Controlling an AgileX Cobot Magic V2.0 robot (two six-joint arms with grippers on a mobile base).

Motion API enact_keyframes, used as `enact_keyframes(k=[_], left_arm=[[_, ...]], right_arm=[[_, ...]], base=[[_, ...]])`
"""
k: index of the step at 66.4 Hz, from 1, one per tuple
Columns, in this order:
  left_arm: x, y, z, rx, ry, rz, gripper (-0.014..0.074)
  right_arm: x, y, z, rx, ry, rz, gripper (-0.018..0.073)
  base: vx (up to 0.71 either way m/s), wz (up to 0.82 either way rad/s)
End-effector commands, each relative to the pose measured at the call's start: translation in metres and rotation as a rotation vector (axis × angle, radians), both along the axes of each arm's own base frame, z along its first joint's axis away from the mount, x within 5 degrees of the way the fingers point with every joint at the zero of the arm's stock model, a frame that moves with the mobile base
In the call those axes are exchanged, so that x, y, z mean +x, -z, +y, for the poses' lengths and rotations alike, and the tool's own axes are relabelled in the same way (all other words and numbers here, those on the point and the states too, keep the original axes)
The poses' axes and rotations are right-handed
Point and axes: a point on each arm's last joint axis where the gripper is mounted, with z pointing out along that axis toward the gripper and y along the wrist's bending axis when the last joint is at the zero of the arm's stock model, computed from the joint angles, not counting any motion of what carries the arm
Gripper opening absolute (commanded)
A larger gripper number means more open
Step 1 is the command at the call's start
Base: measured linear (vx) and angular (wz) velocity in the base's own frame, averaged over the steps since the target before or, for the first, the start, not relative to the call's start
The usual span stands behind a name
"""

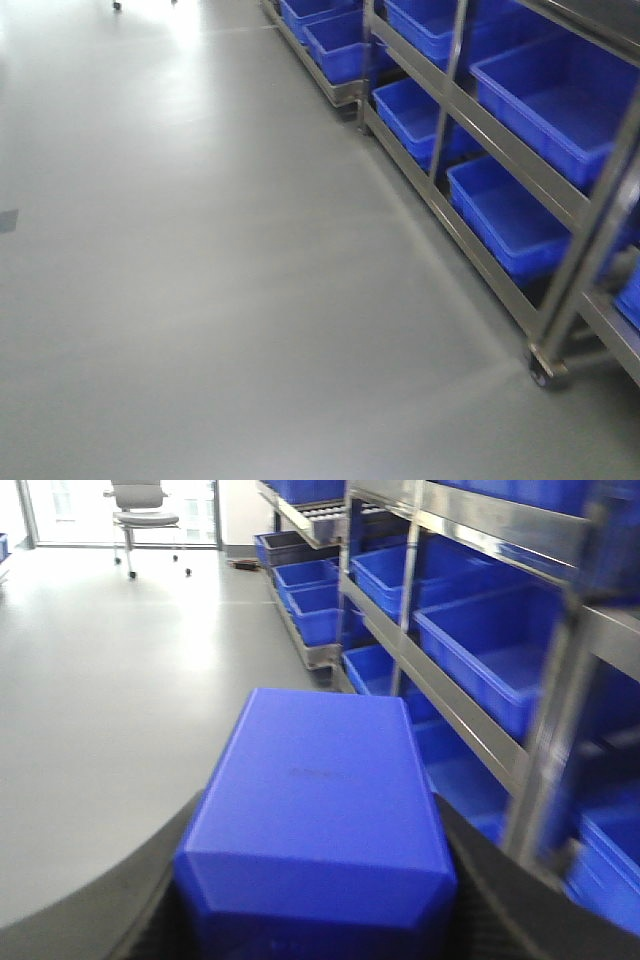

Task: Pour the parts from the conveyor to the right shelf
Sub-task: 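Drive to the metal shelf and face an empty blue bin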

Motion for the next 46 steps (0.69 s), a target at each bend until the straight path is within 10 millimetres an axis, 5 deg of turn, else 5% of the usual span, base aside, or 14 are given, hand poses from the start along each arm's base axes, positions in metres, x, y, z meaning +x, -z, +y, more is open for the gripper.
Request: enact_keyframes(k=[1,46], left_arm=[[0.0009,-0.0129,-0.0006,-0.018,0.008,-0.082,-0.0006],[0.0009,-0.0129,-0.0006,-0.018,0.008,-0.082,-0.0006]], right_arm=[[0.0002,-0.0158,-0.0007,-0.006,0.013,-0.094,-0.0004],[0.0002,-0.0158,-0.0007,-0.005,0.012,-0.094,-0.0004]], base=[[0.80,0.30],[0.79,0.18]])
